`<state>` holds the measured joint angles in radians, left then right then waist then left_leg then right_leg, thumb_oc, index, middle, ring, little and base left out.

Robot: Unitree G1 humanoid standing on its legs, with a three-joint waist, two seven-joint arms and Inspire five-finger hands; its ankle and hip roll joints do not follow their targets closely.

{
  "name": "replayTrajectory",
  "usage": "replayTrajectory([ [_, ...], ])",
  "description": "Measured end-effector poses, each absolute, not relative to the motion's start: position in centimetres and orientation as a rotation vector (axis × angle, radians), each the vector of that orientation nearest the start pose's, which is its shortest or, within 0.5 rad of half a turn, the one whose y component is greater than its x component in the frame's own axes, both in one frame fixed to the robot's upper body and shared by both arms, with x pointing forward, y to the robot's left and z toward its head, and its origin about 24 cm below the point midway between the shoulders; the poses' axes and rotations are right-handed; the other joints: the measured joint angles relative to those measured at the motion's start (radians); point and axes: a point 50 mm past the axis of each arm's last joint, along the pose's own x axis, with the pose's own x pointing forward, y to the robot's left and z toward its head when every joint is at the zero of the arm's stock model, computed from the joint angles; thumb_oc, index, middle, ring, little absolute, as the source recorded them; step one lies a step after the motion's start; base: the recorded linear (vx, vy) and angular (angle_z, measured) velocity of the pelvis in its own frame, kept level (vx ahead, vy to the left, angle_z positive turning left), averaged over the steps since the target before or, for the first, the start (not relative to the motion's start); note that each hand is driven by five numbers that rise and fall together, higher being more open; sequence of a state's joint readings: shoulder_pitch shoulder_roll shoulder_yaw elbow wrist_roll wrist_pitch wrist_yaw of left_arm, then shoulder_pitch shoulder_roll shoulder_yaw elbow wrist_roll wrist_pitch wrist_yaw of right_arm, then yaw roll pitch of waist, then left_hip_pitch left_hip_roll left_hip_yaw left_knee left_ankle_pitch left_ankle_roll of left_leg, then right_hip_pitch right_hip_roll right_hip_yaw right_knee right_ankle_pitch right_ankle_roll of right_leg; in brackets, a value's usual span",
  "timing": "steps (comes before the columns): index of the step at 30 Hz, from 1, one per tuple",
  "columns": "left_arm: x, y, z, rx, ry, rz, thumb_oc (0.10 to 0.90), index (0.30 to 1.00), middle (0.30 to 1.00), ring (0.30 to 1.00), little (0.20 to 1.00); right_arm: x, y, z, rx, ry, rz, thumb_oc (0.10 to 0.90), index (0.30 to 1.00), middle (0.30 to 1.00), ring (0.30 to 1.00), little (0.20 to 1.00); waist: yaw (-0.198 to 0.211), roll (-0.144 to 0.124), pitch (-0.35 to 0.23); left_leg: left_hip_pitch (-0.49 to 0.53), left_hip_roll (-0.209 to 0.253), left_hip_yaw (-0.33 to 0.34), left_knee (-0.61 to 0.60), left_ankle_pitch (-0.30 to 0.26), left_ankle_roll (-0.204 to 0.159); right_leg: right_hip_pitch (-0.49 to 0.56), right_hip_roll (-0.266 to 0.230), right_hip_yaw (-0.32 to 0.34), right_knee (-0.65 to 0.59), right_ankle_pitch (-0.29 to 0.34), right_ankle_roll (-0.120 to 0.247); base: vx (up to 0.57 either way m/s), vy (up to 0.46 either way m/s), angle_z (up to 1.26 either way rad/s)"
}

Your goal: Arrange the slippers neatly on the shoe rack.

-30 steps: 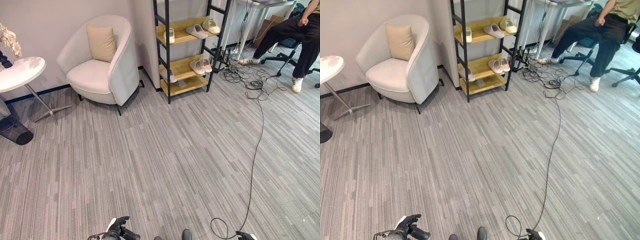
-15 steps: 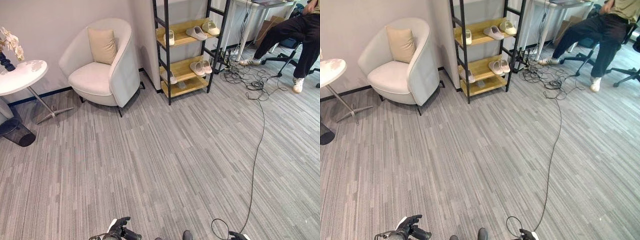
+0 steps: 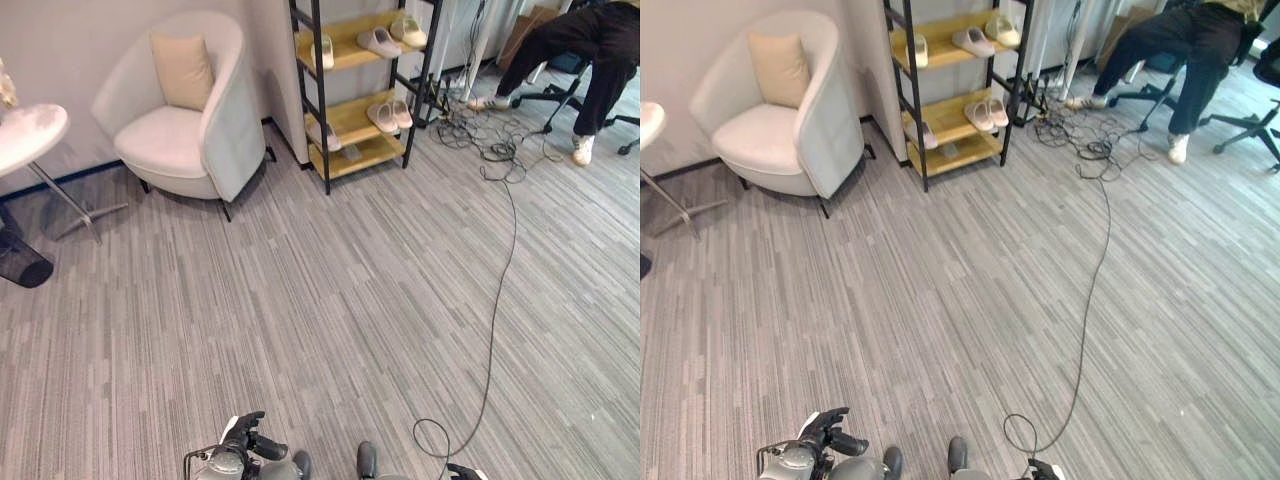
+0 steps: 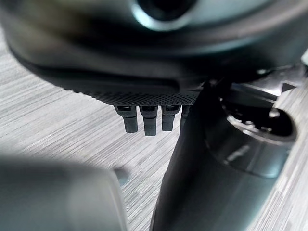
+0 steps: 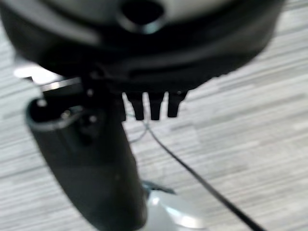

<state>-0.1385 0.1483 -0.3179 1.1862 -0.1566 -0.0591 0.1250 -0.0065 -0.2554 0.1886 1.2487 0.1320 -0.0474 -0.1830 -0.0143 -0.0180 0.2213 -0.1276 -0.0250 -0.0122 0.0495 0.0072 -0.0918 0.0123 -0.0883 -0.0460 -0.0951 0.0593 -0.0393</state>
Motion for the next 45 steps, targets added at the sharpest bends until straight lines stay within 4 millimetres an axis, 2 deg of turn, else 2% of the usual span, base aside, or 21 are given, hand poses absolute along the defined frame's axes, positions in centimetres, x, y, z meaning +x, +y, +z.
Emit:
replayTrajectory([
  [2, 15.8, 16.8, -14.8, 0.237, 0.985, -0.024, 0.8, 0.9, 0.9, 0.9, 0.9, 8.9, -25.4, -15.6, -0.356, 1.182, -0.248, 0.8, 0.9, 0.9, 0.9, 0.9, 0.001, 0.039, 0.014, -0.002, 0.035, 0.005, -0.078, 0.009, -0.022, 0.002, 0.009, 0.005, -0.005, -0.014, 0.025, 0.27, 0.12, -0.12],
  [5, 15.4, 17.2, -15.0, 0.21, 0.995, 0.007, 0.8, 0.9, 0.9, 0.9, 0.9, 9.0, -25.2, -15.5, -0.356, 1.168, -0.246, 0.8, 0.9, 0.9, 0.9, 0.9, 0.042, 0.08, 0.009, 0.009, 0.057, 0.039, -0.088, 0.036, 0.01, -0.02, 0.034, 0.05, 0.07, -0.08, 0.099, 0.34, 0.175, -0.67],
  [9, 14.7, 19.7, -14.9, 0.235, 1.014, 0.08, 0.8, 0.9, 0.9, 0.9, 0.9, 8.2, -24.4, -16.0, -0.348, 1.199, -0.223, 0.8, 0.9, 0.9, 0.9, 0.9, 0.063, 0.034, -0.018, 0.081, -0.005, 0.085, -0.109, 0.067, 0.118, -0.049, 0.002, 0.053, 0.376, -0.263, 0.127, 0.23, 0.148, -0.31],
  [13, 14.1, 21.5, -14.8, 0.276, 1.027, 0.109, 0.8, 0.9, 0.9, 0.9, 0.9, 9.3, -24.4, -15.7, -0.361, 1.169, -0.206, 0.8, 0.9, 0.9, 0.9, 0.9, 0.025, 0.038, -0.022, 0.133, -0.016, 0.072, -0.112, 0.052, 0.169, -0.126, -0.019, 0.027, 0.619, -0.253, 0.199, 0.26, 0.156, 0.0],
  [14, 14.2, 21.5, -14.8, 0.28, 1.025, 0.107, 0.8, 0.9, 0.9, 0.9, 0.9, 9.1, -24.4, -15.7, -0.361, 1.17, -0.205, 0.8, 0.9, 0.9, 0.9, 0.9, 0.014, 0.041, -0.02, 0.171, -0.009, 0.054, -0.132, 0.052, 0.171, -0.163, -0.037, -0.042, 0.714, -0.272, 0.194, 0.3, 0.042, 0.26],
  [16, 14.4, 21.4, -14.8, 0.284, 1.019, 0.1, 0.8, 0.9, 0.9, 0.9, 0.9, 9.2, -24.3, -15.7, -0.364, 1.163, -0.199, 0.8, 0.9, 0.9, 0.9, 0.9, -0.001, 0.041, -0.02, 0.199, -0.003, 0.036, -0.138, 0.024, 0.196, -0.204, -0.041, -0.088, 0.698, -0.279, 0.178, 0.34, -0.047, 0.29],
  [19, 14.4, 20.8, -14.9, 0.286, 1.025, 0.078, 0.8, 0.9, 0.9, 0.9, 0.9, 10.4, -24.4, -15.3, -0.367, 1.12, -0.193, 0.8, 0.9, 0.9, 0.9, 0.9, -0.029, 0.05, -0.011, 0.217, 0.016, 0.01, -0.138, -0.004, 0.183, -0.258, -0.026, -0.1, 0.497, -0.241, 0.143, 0.33, -0.123, 0.23],
  [21, 14.1, 20.4, -15.2, 0.294, 1.045, 0.059, 0.8, 0.9, 0.9, 0.9, 0.9, 11.3, -24.5, -15.1, -0.373, 1.107, -0.193, 0.8, 0.9, 0.9, 0.9, 0.9, -0.034, 0.051, -0.003, 0.24, 0.026, -0.001, -0.138, -0.017, 0.15, -0.276, -0.025, -0.105, 0.235, -0.117, 0.151, 0.27, -0.102, 0.19],
  [23, 13.6, 20.2, -15.4, 0.289, 1.064, 0.058, 0.8, 0.9, 0.9, 0.9, 0.9, 10.9, -24.4, -15.2, -0.373, 1.11, -0.188, 0.8, 0.9, 0.9, 0.9, 0.9, -0.043, 0.044, -0.005, 0.265, 0.031, -0.02, -0.138, -0.05, 0.135, -0.275, -0.035, -0.1, 0.12, -0.03, 0.153, 0.41, -0.147, 0.32],
  [25, 12.2, 20.4, -15.9, 0.269, 1.113, 0.072, 0.8, 0.9, 0.9, 0.9, 0.9, 11.0, -24.3, -15.2, -0.376, 1.106, -0.177, 0.8, 0.9, 0.9, 0.9, 0.9, -0.056, 0.044, -0.009, 0.304, 0.042, -0.039, -0.14, -0.092, 0.092, -0.262, -0.036, -0.113, 0.094, 0.078, 0.141, 0.42, -0.2, 0.32],
  [26, 11.9, 19.9, -16.0, 0.264, 1.121, 0.061, 0.8, 0.9, 0.9, 0.9, 0.9, 10.9, -24.9, -15.1, -0.4, 1.11, -0.176, 0.8, 0.9, 0.9, 0.9, 0.9, -0.061, 0.084, -0.017, 0.329, 0.093, -0.046, -0.144, -0.116, 0.069, -0.251, 0.006, -0.126, 0.103, 0.093, 0.125, 0.44, -0.248, 0.13],
  [29, 11.5, 18.8, -16.3, 0.252, 1.128, 0.032, 0.8, 0.9, 0.9, 0.9, 0.9, 11.1, -26.0, -14.7, -0.435, 1.108, -0.169, 0.8, 0.9, 0.9, 0.9, 0.9, -0.057, 0.118, -0.039, 0.347, 0.146, -0.052, -0.114, -0.098, 0.03, -0.21, 0.062, -0.144, 0.091, 0.092, 0.082, 0.41, -0.283, 0.02],
  [31, 11.6, 18.1, -16.4, 0.243, 1.125, 0.017, 0.8, 0.9, 0.9, 0.9, 0.9, 12.1, -26.2, -14.4, -0.438, 1.081, -0.174, 0.8, 0.9, 0.9, 0.9, 0.9, -0.055, 0.103, -0.048, 0.324, 0.15, -0.078, 0.0, -0.073, -0.01, -0.155, 0.073, -0.157, 0.059, 0.075, 0.062, 0.25, -0.276, 0.07],
  [33, 12.1, 18.3, -16.2, 0.21, 1.115, 0.041, 0.8, 0.9, 0.9, 0.9, 0.9, 11.7, -25.9, -14.6, -0.418, 1.089, -0.179, 0.8, 0.9, 0.9, 0.9, 0.9, -0.032, 0.052, -0.055, 0.177, 0.116, -0.096, 0.338, -0.079, -0.073, -0.094, 0.062, -0.15, 0.007, 0.07, 0.043, 0.27, -0.388, 0.03],
  [34, 12.7, 18.4, -16.0, 0.197, 1.099, 0.058, 0.8, 0.9, 0.9, 0.9, 0.9, 12.0, -25.9, -14.5, -0.417, 1.077, -0.178, 0.8, 0.9, 0.9, 0.9, 0.9, -0.009, 0.04, -0.056, 0.097, 0.109, -0.104, 0.493, -0.023, -0.112, -0.085, 0.073, -0.144, 0.008, 0.062, -0.003, 0.31, -0.33, -0.25],
  [35, 13.6, 18.5, -15.7, 0.188, 1.071, 0.068, 0.8, 0.9, 0.9, 0.9, 0.9, 12.1, -25.8, -14.5, -0.42, 1.076, -0.172, 0.8, 0.9, 0.9, 0.9, 0.9, 0.012, 0.02, -0.045, 0.012, 0.1, -0.108, 0.646, 0.029, -0.111, -0.065, 0.069, -0.136, 0.004, 0.057, -0.043, 0.24, -0.157, -0.22],
  [37, 14.8, 18.5, -15.2, 0.206, 1.034, 0.052, 0.8, 0.9, 0.9, 0.9, 0.9, 12.7, -25.6, -14.4, -0.422, 1.066, -0.166, 0.8, 0.9, 0.9, 0.9, 0.9, 0.028, 0.012, -0.037, -0.077, 0.091, -0.073, 0.735, 0.007, -0.076, -0.036, 0.068, -0.128, 0.003, 0.039, -0.067, 0.41, -0.161, -0.05],
  [39, 15.6, 18.4, -14.9, 0.218, 0.996, 0.041, 0.8, 0.9, 0.9, 0.9, 0.9, 12.9, -25.5, -14.4, -0.428, 1.064, -0.156, 0.8, 0.9, 0.9, 0.9, 0.9, 0.043, -0.002, -0.023, -0.132, 0.071, -0.026, 0.645, -0.012, -0.046, -0.008, 0.069, -0.125, 0.002, 0.015, -0.078, 0.49, -0.084, -0.05],
  [42, 16.2, 18.0, -14.6, 0.232, 0.965, 0.016, 0.8, 0.9, 0.9, 0.9, 0.9, 12.8, -25.4, -14.4, -0.432, 1.068, -0.149, 0.8, 0.9, 0.9, 0.9, 0.9, 0.056, 0.02, -0.008, -0.156, 0.047, 0.03, 0.325, -0.007, -0.034, 0.043, 0.096, -0.133, -0.005, -0.026, -0.067, 0.54, -0.023, -0.07],
  [44, 15.9, 18.1, -14.7, 0.244, 0.975, 0.012, 0.8, 0.9, 0.9, 0.9, 0.9, 12.6, -25.1, -14.6, -0.442, 1.075, -0.131, 0.8, 0.9, 0.9, 0.9, 0.9, 0.056, 0.045, -0.007, -0.129, 0.026, 0.045, 0.018, 0.064, -0.025, 0.074, 0.131, -0.141, -0.003, -0.056, -0.055, 0.46, -0.002, -0.08],
  [45, 16.0, 18.2, -14.7, 0.236, 0.977, 0.022, 0.8, 0.9, 0.9, 0.9, 0.9, 12.6, -25.1, -14.6, -0.445, 1.076, -0.129, 0.8, 0.9, 0.9, 0.9, 0.9, 0.061, 0.059, 0.0, -0.135, 0.019, 0.045, -0.024, 0.097, -0.024, 0.091, 0.144, -0.134, 0.002, -0.06, -0.063, 0.64, 0.029, -0.21],
])
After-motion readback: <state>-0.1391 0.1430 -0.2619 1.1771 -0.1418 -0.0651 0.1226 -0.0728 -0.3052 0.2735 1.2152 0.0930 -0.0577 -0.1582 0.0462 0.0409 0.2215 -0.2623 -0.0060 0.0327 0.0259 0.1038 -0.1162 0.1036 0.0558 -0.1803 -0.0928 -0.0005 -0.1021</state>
